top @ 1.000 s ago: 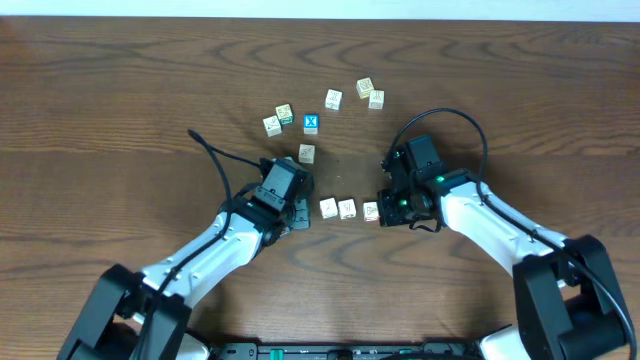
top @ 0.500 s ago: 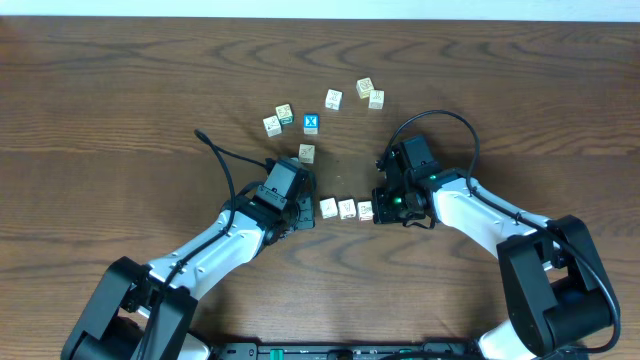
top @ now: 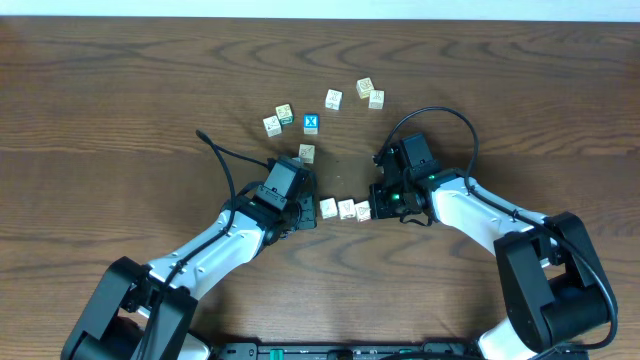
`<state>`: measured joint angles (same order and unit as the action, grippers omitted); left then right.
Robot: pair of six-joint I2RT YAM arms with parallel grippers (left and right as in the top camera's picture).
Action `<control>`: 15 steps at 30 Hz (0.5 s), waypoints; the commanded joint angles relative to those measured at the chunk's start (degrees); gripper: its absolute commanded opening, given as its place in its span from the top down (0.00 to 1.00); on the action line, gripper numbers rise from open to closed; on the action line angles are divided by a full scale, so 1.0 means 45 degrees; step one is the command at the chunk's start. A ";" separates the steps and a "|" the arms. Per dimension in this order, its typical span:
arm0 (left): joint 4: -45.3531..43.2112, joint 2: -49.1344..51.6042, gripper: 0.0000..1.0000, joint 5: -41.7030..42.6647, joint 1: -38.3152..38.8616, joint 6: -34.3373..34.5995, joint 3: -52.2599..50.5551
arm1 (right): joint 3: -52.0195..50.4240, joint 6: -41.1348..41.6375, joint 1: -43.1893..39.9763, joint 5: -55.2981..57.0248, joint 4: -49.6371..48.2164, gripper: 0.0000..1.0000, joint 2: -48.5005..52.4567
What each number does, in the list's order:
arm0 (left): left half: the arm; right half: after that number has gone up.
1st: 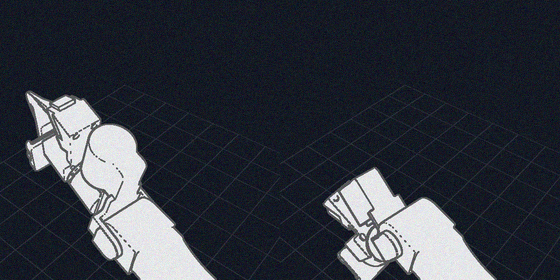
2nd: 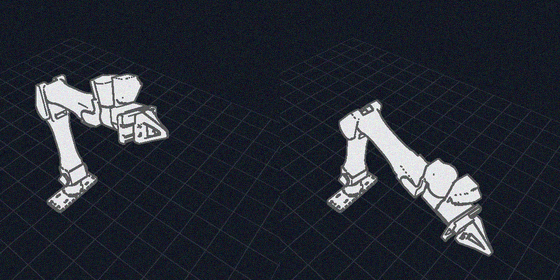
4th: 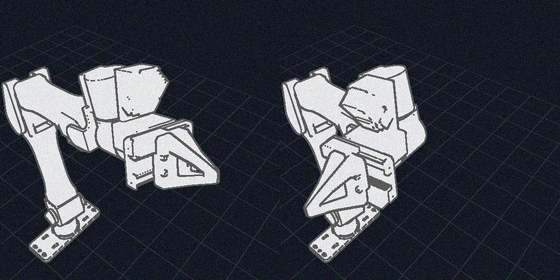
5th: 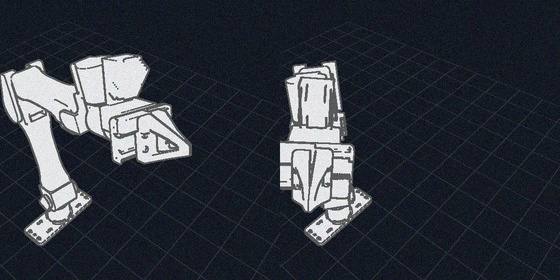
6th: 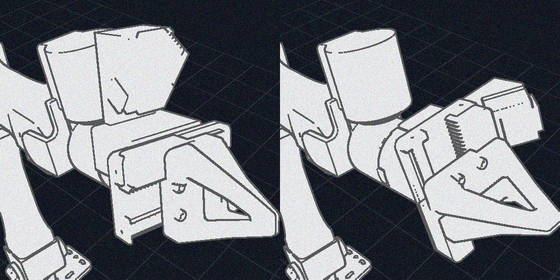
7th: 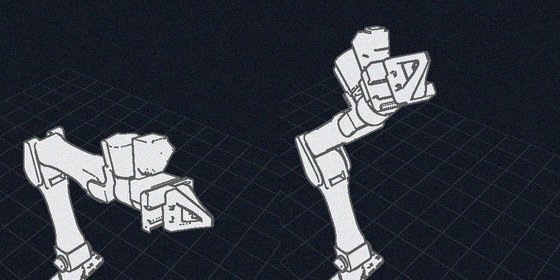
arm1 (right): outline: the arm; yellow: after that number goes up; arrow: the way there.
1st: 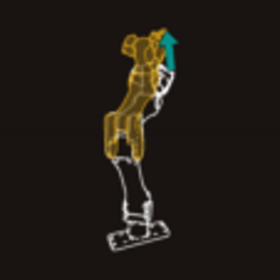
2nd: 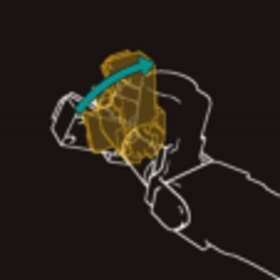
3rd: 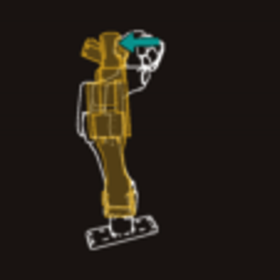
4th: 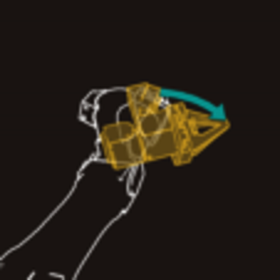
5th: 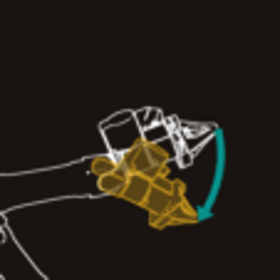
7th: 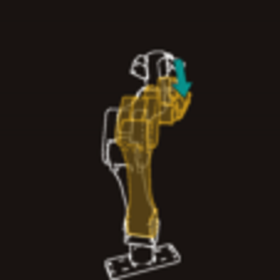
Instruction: Lift 3 blocks
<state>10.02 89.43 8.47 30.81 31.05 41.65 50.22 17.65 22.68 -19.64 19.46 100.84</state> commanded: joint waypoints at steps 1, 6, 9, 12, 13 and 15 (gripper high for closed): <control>-0.0024 0.0087 0.91 0.0029 -0.0044 -0.0175 -0.0126 | -0.0053 0.0194 0.0083 -0.0418 -0.0146 0.98 0.0107; -0.0019 0.0087 0.91 0.0029 -0.0044 -0.0175 -0.0126 | -0.0053 0.0797 0.0277 -0.0403 -0.0155 0.99 0.0107; -0.0019 0.0087 0.91 0.0029 -0.0044 -0.0175 -0.0126 | -0.0053 0.1103 0.0437 -0.0364 -0.0146 0.99 0.0107; -0.0015 0.0087 0.91 0.0029 -0.0044 -0.0175 -0.0126 | -0.0053 0.1214 0.0661 -0.0175 -0.0136 0.99 0.0107; -0.0015 0.0087 0.91 0.0029 -0.0044 -0.0175 -0.0126 | -0.0053 0.1350 0.0709 -0.0010 -0.0112 0.99 0.0107; 0.0010 0.0087 0.91 0.0034 -0.0039 -0.0175 -0.0126 | -0.0053 0.1525 0.0772 0.0209 -0.0073 0.99 0.0107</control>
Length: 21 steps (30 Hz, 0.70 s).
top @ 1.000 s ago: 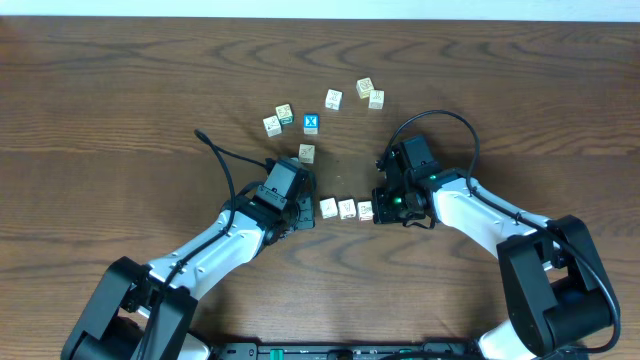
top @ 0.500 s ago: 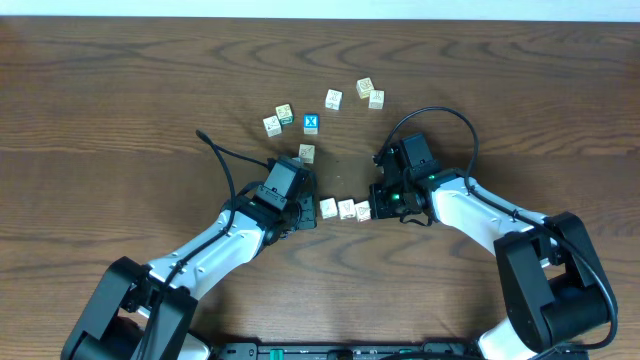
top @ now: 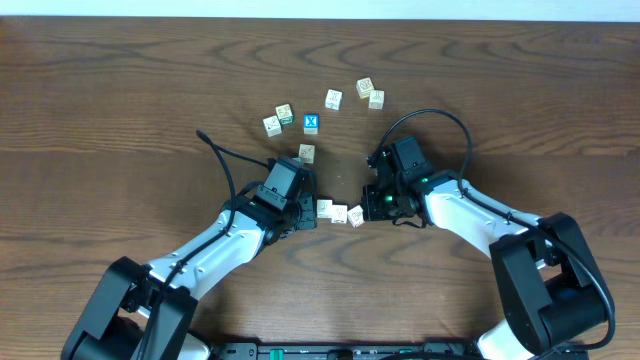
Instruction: Lift 3 blocks
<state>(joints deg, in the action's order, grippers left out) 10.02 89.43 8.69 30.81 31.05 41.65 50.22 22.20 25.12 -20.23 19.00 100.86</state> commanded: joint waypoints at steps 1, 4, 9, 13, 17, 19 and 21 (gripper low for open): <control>0.0024 0.0087 0.91 -0.0015 -0.0029 -0.0175 -0.0126 | -0.0053 0.0597 0.0238 0.0345 0.0039 0.99 0.0102; 0.0034 0.0087 0.91 -0.0015 0.0010 -0.0175 -0.0126 | -0.0053 0.0767 0.0262 0.0350 0.0151 0.99 0.0102; 0.0029 0.0087 0.91 -0.0024 0.0272 -0.0491 -0.0126 | -0.0053 0.0782 0.0233 0.1724 0.0675 0.99 0.0102; 0.0044 0.0087 0.91 -0.0029 0.0282 -0.0767 -0.0126 | -0.0053 0.0865 0.0073 0.2001 0.0971 0.99 0.0102; 0.0282 0.0087 0.91 -0.0029 0.0282 -0.0908 -0.0126 | -0.0053 0.1486 -0.0165 0.2827 0.1792 0.99 0.0102; 0.0495 0.0087 0.91 -0.0029 0.0282 -0.1137 -0.0126 | -0.0053 0.1486 -0.0194 0.2812 0.2288 0.99 0.0102; 0.0695 0.0087 0.91 -0.0058 0.0282 -0.1248 -0.0126 | -0.0053 0.1428 -0.0141 0.2696 0.2662 0.99 0.0102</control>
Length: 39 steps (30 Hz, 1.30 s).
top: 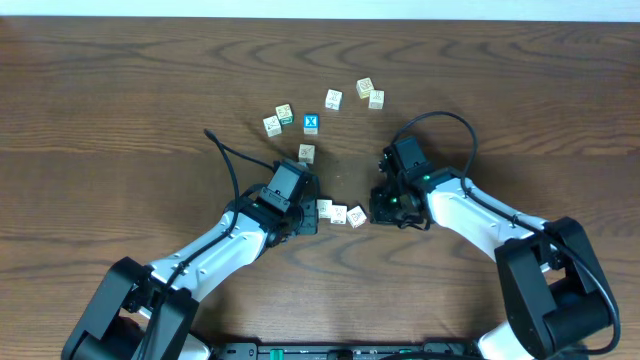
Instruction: Lift 3 blocks
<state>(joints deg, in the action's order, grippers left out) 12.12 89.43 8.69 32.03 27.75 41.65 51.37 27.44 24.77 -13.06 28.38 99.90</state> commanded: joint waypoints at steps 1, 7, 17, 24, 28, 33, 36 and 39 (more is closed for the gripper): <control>0.0282 0.0087 0.91 -0.0068 0.0010 -0.0529 -0.0126 | -0.0311 0.0262 0.0005 0.1039 0.0811 0.99 0.0316; 0.0355 0.0087 0.91 0.0044 0.0019 -0.0534 -0.0126 | -0.0311 0.0175 0.0801 0.1025 0.1297 0.99 0.0316; 0.0486 0.0087 0.91 0.0311 0.0019 -0.0534 -0.0126 | -0.0311 0.0175 0.1511 0.0695 0.1112 0.99 0.0316; 0.0476 0.0087 0.91 0.0306 0.0019 -0.0529 -0.0126 | -0.0311 -0.0126 0.1520 0.0068 0.0418 0.99 0.0316; 0.0481 0.0087 0.91 0.0311 0.0019 -0.0534 -0.0126 | -0.0311 -0.0165 0.1520 -0.0160 -0.0102 0.99 0.0316; 0.0471 0.0087 0.91 0.0306 0.0019 -0.0534 -0.0126 | -0.0311 -0.0165 0.1520 -0.0680 -0.0481 0.99 0.0316; 0.0471 0.0087 0.91 0.0301 0.0019 -0.0534 -0.0126 | -0.0311 -0.0165 0.1520 -0.0675 -0.0325 0.99 0.0316; 0.0476 0.0087 0.91 0.0306 0.0019 -0.0534 -0.0126 | -0.0316 -0.0160 0.1520 -0.0544 -0.0063 0.99 0.0316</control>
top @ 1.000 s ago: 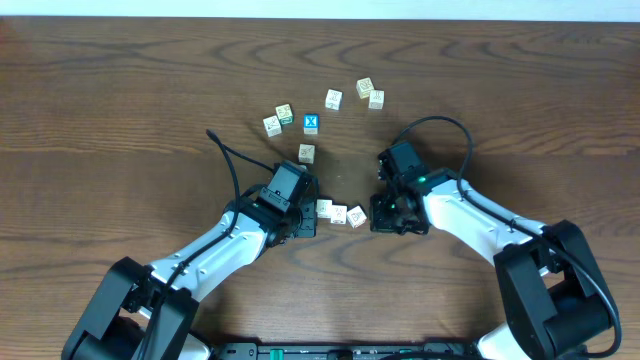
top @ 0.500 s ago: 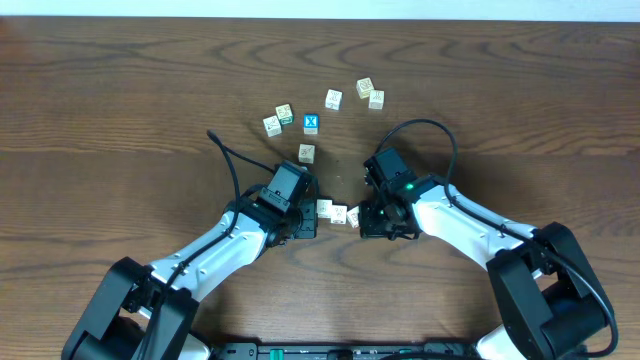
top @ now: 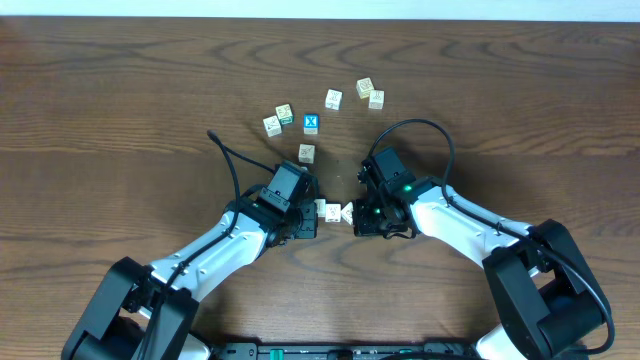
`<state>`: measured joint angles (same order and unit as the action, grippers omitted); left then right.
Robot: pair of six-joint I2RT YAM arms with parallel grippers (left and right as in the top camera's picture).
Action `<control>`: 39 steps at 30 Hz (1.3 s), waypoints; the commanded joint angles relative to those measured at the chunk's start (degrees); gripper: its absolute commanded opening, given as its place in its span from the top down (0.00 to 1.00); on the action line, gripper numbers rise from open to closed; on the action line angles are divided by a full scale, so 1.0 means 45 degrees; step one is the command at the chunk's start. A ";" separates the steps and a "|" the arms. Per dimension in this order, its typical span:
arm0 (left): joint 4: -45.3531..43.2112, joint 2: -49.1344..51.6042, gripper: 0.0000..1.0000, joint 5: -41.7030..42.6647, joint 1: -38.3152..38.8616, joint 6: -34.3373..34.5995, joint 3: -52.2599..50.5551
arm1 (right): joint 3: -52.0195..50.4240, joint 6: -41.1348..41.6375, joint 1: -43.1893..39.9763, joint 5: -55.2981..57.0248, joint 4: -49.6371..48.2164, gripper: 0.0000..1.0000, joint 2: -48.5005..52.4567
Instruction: Lift 3 blocks
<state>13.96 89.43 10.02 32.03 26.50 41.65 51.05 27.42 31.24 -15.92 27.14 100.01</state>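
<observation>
A short row of three pale wooden blocks [top: 334, 211] lies between my two grippers in the overhead view. The rightmost block is turned corner-on. My left gripper [top: 311, 213] presses against the row's left end. My right gripper [top: 357, 213] presses against its right end. Both sets of fingers look closed, with no block between them. From above I cannot make out whether the row rests on the table or hangs above it.
Several loose blocks lie farther back: one [top: 306, 153] just behind the left gripper, a blue X block [top: 311, 123], two [top: 277, 119] at the left and three [top: 365, 93] at the right. The wooden table [top: 120, 120] spreads wide on both sides.
My right gripper has moved left, and the three blocks now sit tighter together between the two grippers. The left gripper has barely shifted.
At first the three blocks lay in a loose row with a gripper at each end. The right gripper then stood closer and the row was crooked. After that it was slightly back. Now it is pressed in and the row is squeezed short.
</observation>
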 commanded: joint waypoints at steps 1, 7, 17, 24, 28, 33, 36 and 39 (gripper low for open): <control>0.0063 0.0087 0.91 0.0010 0.0019 -0.0257 -0.0126 | -0.0243 -0.0160 0.0083 0.0092 0.0267 0.99 0.0291; -0.0024 0.0087 0.90 0.0010 0.0019 -0.0253 -0.0126 | -0.0243 -0.0160 0.0083 0.0087 0.0350 0.99 0.0291; -0.0131 0.0087 0.90 0.0015 0.0019 -0.0253 -0.0126 | -0.0243 -0.0209 0.0335 -0.0223 -0.0010 0.99 0.0291; -0.0403 0.0087 0.87 -0.0665 0.0019 -0.0646 -0.0126 | -0.0243 -0.0204 0.0607 -0.0039 -0.0112 0.99 0.0291; -0.0622 0.0087 0.91 -0.0758 0.0010 -0.0641 -0.0126 | -0.0243 -0.0199 0.0602 0.0340 -0.0068 0.99 0.0291; -0.1166 0.0087 0.92 -0.0758 0.0005 -0.0641 -0.0126 | -0.0243 -0.0058 0.0602 0.1088 0.0257 0.99 0.0291; -0.1535 0.0087 0.92 -0.0753 0.0005 -0.0612 -0.0126 | -0.0243 -0.0053 0.0602 0.1205 0.0379 0.99 0.0291; -0.1651 0.0087 0.92 -0.0748 0.0010 -0.0544 -0.0126 | -0.0243 -0.0058 0.0602 0.1239 0.0379 0.99 0.0291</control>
<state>6.76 89.43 7.33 32.03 24.16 41.63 51.05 27.42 33.45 -15.49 27.81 100.01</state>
